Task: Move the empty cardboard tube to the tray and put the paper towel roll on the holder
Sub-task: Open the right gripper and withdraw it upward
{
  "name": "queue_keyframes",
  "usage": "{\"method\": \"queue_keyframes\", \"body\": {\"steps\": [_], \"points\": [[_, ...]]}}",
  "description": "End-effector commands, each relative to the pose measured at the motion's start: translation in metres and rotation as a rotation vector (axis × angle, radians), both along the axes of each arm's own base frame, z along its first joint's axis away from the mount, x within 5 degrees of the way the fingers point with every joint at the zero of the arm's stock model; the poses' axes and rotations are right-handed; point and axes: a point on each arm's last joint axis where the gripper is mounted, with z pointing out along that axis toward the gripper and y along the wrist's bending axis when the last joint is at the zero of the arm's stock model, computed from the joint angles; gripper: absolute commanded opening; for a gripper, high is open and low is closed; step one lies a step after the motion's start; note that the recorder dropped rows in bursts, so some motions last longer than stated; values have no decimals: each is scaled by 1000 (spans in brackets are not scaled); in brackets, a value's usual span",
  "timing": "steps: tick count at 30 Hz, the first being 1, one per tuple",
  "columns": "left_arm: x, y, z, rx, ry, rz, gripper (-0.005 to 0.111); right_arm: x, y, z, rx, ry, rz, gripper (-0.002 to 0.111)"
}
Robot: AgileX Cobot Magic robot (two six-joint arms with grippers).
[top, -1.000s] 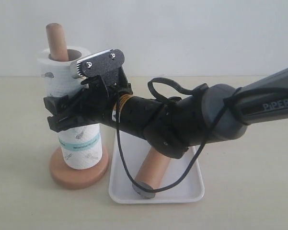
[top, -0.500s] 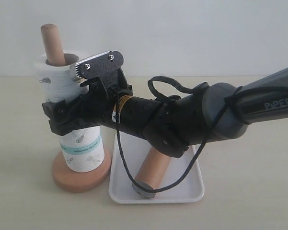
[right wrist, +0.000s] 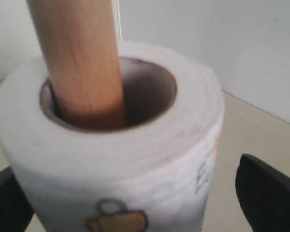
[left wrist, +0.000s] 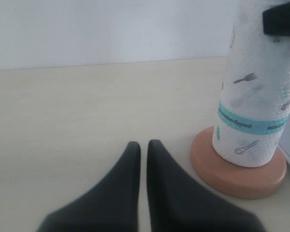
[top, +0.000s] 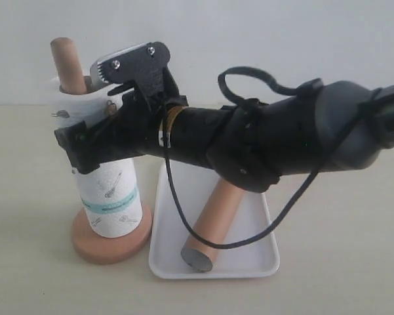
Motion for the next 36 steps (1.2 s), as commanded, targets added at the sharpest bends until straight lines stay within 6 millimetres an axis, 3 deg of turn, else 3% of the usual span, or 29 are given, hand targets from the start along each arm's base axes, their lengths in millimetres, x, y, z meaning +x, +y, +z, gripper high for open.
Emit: {"method": "queue_keyframes", "body": {"steps": [1, 5, 13, 17, 21, 27, 30, 32, 35, 36], "points": [[0, 0, -1, -4, 0, 0, 4, -7, -12, 28, 8, 38, -40, 105], [0, 0, -1, -4, 0, 0, 4, -18, -16, 43, -28, 47, -43, 105], [0, 0, -1, -4, 0, 0, 4, -65, -6, 67, -75, 47, 44, 105], [0, 0, -1, -4, 0, 0, 4, -84, -11, 80, -131, 45, 66, 105], [0, 0, -1, -4, 0, 0, 4, -97, -29, 101, -176, 38, 52, 105], [0, 0, -1, -4, 0, 0, 4, -115, -77, 130, -285, 92, -36, 103], [0, 0, -1, -4, 0, 0, 4, -125, -100, 143, -307, 109, -68, 81], [0, 0, -1, -4, 0, 0, 4, -132, -113, 154, -290, 103, -80, 55], [0, 0, -1, -4, 0, 0, 4, -140, -129, 167, -248, 100, -94, 3], [0, 0, -1, -4, 0, 0, 4, -143, -134, 171, -219, 104, -97, 1]]}}
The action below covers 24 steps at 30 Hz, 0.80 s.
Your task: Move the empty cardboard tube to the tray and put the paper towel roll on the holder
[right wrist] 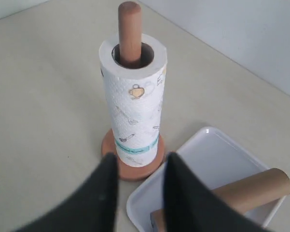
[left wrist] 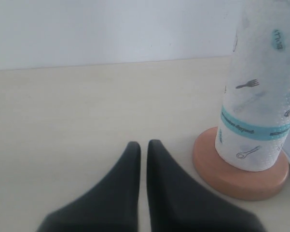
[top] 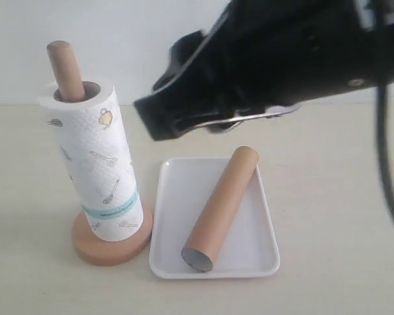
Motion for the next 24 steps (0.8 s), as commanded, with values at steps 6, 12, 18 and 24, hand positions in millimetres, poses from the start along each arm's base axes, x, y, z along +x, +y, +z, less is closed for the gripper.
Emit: {"method": "queue_keyframes", "body": {"steps": [6, 12, 18, 24], "points": [[0, 0, -1, -4, 0, 0, 4, -22, -41, 32, 120, -39, -23, 3], [0, 0, -1, -4, 0, 0, 4, -28, -50, 40, 157, -60, -20, 3], [0, 0, -1, -4, 0, 0, 4, -31, -59, 45, 176, -85, -26, 3], [0, 0, -1, -4, 0, 0, 4, -14, -82, 46, 178, -146, -168, 3]]}}
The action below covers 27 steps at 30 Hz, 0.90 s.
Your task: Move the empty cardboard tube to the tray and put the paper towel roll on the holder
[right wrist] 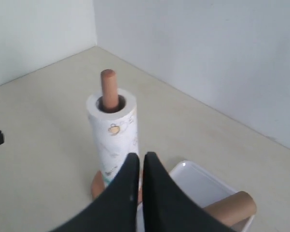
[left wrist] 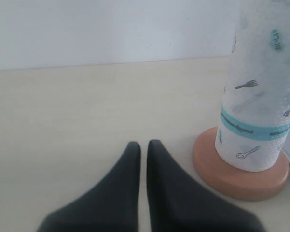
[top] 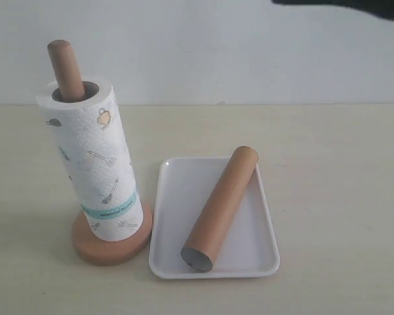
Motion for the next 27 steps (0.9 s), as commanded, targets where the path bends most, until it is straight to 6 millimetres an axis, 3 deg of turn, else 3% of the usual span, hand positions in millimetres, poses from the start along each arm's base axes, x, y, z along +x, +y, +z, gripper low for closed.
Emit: {"method": "queue_keyframes", "body": {"steps": [1, 4, 7, 15, 19, 27], "points": [[0, 0, -1, -4, 0, 0, 4, 21, -18, -8, 9, -28, -149, 3], [0, 0, -1, -4, 0, 0, 4, 37, -34, -34, 43, -20, -258, 3], [0, 0, -1, -4, 0, 0, 4, 40, -57, -72, 123, -3, -365, 3], [0, 0, -1, -4, 0, 0, 4, -11, -117, -155, 266, -109, -628, 3], [0, 0, -1, -4, 0, 0, 4, -34, -130, -194, 269, -158, -721, 3], [0, 0, -1, -4, 0, 0, 4, -45, -137, -236, 240, -174, -804, 3]]}}
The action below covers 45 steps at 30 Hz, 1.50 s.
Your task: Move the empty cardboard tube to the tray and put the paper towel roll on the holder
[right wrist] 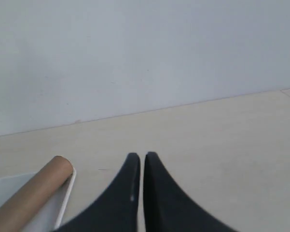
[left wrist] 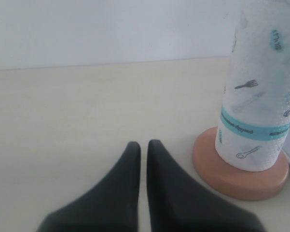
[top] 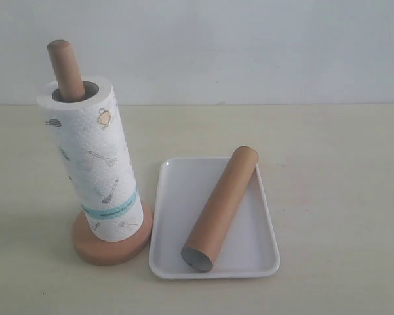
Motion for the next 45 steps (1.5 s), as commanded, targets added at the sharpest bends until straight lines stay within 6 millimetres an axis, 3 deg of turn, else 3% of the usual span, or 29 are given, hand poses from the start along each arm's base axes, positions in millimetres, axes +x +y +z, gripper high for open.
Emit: {"method": "queue_keyframes", "body": {"steps": [1, 13, 45], "points": [[0, 0, -1, -4, 0, 0, 4, -2, -1, -14, -48, 0, -14, 3], [0, 0, -1, -4, 0, 0, 4, -10, -3, -32, -178, 172, -4, 3], [0, 0, -1, -4, -2, 1, 4, -10, 0, -33, -180, 181, 23, 3]]}}
